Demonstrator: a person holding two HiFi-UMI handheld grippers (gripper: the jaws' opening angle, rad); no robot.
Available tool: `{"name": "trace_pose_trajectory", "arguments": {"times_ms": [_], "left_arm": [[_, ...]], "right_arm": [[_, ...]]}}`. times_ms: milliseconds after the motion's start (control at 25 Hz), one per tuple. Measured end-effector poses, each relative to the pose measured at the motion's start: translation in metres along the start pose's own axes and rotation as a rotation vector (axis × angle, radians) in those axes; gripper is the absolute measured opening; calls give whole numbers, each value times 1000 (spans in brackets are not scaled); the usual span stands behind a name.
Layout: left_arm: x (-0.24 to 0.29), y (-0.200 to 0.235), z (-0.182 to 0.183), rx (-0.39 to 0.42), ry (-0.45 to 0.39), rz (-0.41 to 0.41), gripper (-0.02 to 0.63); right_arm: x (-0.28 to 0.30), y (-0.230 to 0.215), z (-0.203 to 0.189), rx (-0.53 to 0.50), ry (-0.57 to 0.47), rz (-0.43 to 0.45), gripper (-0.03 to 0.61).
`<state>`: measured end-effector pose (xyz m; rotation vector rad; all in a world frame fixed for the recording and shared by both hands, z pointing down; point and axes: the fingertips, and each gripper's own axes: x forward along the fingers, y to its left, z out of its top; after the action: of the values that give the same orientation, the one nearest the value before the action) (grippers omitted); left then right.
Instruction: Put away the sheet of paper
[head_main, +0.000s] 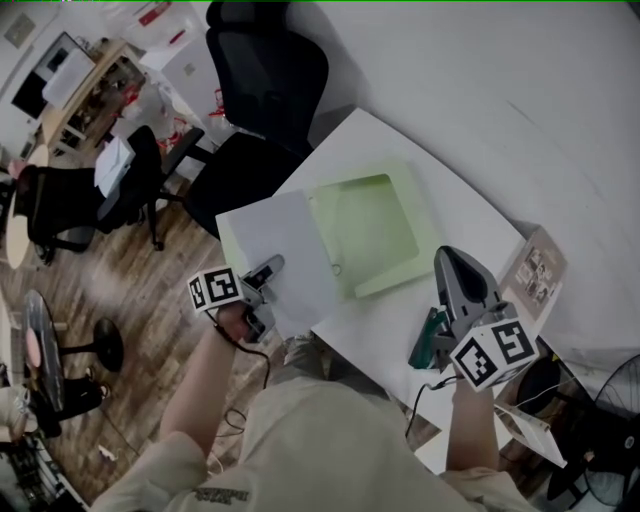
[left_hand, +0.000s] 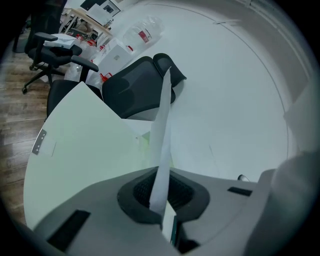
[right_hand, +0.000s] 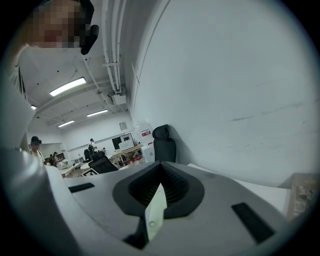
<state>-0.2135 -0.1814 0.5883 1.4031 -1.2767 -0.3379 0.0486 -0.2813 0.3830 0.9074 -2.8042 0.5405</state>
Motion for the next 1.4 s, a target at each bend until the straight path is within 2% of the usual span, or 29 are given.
{"name": "trace_pose_trajectory", "arguments": {"times_ms": [720,1040,1400], "left_arm": [[51,52,21,-42,156,25,20],[79,65,25,-54,231,15,20],[107,53,2,-51,333,-44,20]], "right_arm": [[61,-6,-3,12,49,-56,23],[78,-15,-8,38,71,-108,23],[83,-19,-12,60,77,-168,23]]}}
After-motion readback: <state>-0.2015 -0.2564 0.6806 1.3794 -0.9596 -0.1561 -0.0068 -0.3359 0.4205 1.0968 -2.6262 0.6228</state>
